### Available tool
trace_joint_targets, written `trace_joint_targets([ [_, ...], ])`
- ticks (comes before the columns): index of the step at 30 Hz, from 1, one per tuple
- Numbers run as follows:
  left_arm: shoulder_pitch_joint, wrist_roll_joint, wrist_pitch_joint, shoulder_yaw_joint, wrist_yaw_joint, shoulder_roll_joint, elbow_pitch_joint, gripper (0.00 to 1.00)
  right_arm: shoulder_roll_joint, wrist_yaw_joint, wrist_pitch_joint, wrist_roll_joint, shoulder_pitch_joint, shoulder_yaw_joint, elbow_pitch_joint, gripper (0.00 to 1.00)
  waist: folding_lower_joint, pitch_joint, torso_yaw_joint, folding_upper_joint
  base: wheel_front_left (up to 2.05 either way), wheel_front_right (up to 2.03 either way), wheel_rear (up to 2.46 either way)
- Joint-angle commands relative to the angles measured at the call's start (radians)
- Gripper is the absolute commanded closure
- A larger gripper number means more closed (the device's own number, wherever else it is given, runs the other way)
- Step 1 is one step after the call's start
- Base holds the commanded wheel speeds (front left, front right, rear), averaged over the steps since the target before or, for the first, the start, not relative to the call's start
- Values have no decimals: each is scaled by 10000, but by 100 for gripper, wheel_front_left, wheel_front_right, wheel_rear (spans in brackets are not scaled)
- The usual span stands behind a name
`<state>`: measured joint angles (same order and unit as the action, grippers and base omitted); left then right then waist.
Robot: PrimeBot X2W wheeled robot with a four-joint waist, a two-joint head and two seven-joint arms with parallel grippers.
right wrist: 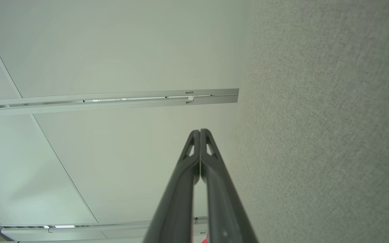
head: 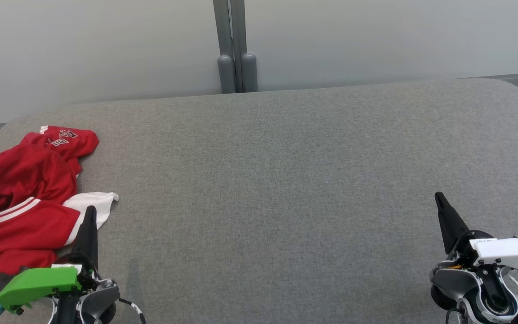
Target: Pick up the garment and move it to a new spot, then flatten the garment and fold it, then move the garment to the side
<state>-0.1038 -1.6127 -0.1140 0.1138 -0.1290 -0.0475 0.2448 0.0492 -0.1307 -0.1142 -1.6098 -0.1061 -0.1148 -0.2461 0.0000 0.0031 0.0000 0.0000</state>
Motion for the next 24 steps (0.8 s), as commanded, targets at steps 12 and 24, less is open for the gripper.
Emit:
trace_joint_targets([
  [12, -114, 8, -24, 14, -47, -68, -10, 100, 18, 0, -17, -60, -54, 1, 43, 100, 0, 0, 0, 0, 0, 0, 0],
  [24, 0, 0, 0, 0, 0, 0, 0, 0, 0, 0, 0, 0, 0, 0, 0, 0, 0, 0, 0, 0, 0, 0, 0],
])
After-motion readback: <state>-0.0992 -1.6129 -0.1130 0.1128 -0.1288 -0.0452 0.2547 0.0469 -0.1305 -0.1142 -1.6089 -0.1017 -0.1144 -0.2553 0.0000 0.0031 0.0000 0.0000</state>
